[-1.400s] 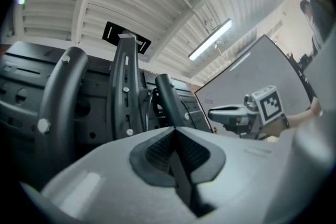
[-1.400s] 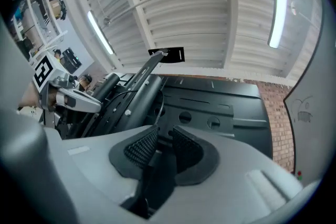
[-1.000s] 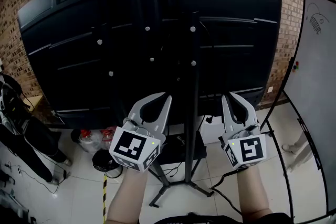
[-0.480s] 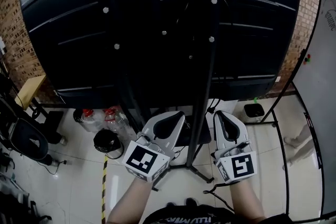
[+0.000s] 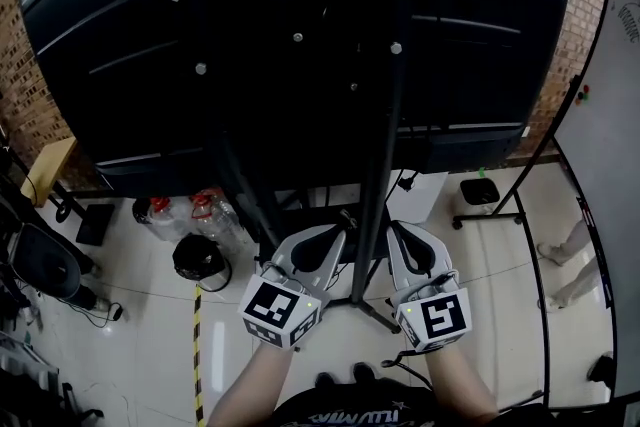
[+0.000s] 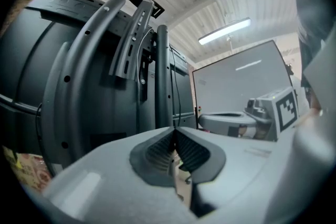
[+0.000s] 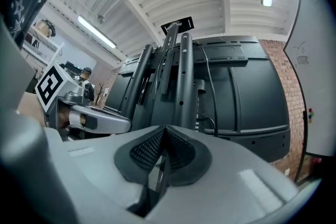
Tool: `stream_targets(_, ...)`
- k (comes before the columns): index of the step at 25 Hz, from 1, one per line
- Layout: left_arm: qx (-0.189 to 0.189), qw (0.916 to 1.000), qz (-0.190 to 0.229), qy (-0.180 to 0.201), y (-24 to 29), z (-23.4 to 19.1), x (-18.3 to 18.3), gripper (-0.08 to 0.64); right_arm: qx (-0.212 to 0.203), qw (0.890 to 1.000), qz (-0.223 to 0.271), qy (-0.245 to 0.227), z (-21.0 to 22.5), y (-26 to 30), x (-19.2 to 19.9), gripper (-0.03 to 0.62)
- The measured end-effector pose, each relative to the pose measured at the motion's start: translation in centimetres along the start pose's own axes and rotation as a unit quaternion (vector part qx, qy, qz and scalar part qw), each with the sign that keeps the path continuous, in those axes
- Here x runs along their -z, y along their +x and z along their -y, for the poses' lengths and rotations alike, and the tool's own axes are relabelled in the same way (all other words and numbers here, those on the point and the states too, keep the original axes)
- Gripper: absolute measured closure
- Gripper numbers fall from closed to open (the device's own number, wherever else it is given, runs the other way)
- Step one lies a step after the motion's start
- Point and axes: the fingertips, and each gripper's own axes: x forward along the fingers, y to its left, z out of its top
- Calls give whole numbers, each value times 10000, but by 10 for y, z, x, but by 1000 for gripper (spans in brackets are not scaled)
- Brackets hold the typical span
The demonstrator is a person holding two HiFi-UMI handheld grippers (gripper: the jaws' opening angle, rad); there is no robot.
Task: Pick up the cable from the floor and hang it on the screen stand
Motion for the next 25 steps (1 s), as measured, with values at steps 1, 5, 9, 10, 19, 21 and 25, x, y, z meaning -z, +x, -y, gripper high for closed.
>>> stream_targets(1, -14, 10000, -10, -7, -1, 0, 2, 557, -16, 10000, -56, 2, -1, 0, 3, 584)
stream_targets(5, -15, 10000, -73, -23, -3, 2, 8, 557, -95, 9998, -184, 14, -6, -2, 12, 584)
stream_targets(9, -30, 9999, -111, -62, -5, 3, 12, 557, -160, 9996, -229, -4, -8, -2, 14, 584)
stream_targets(10, -53, 9999, -152, -48, -5, 4, 14, 557, -169, 9996, -234, -11, -8, -2, 14, 584)
stream_targets(19, 2, 9998, -125, -139, -7, 10, 13, 557, -271, 9992, -304, -43, -16, -2, 17, 584)
stream_targets(21, 25, 9997, -146, -205, -7, 10, 15, 557, -274, 9991, -327, -58, -17, -3, 17, 584)
stream_targets(25, 54, 9994, -214, -265, -8, 14, 20, 557, -253, 9990, -358, -70, -15, -7, 18, 584)
